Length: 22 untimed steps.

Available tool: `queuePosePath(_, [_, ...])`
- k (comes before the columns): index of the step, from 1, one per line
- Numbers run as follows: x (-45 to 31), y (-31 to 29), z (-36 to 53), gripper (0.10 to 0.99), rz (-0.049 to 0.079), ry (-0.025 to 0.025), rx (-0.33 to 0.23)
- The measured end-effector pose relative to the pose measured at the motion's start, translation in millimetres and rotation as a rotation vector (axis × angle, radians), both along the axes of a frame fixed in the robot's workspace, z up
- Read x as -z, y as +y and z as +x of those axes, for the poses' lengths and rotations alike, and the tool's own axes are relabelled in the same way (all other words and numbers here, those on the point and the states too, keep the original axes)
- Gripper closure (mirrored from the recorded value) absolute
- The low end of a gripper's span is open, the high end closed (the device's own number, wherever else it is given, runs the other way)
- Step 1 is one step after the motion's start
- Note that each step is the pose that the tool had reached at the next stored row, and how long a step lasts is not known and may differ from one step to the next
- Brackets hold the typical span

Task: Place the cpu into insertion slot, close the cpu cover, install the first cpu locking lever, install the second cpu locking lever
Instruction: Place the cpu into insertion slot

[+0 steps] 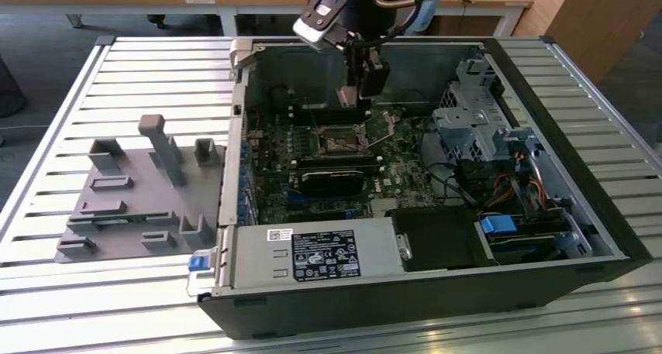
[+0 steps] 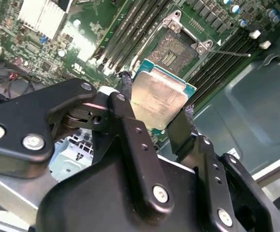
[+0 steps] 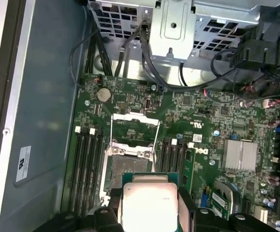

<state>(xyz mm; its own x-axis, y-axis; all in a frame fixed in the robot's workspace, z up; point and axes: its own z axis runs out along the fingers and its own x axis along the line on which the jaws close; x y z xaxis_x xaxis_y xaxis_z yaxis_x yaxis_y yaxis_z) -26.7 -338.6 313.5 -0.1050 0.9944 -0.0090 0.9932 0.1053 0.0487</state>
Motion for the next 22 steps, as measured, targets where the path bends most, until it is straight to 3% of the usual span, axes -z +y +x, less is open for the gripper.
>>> queuePosePath(12, [20.9, 8.4, -0.4, 0.545, -0.001, -0.0004, 0.055])
queuePosePath(22, [34.0, 9.5, -0.5, 0.545, -0.001, -0.0031, 0.056])
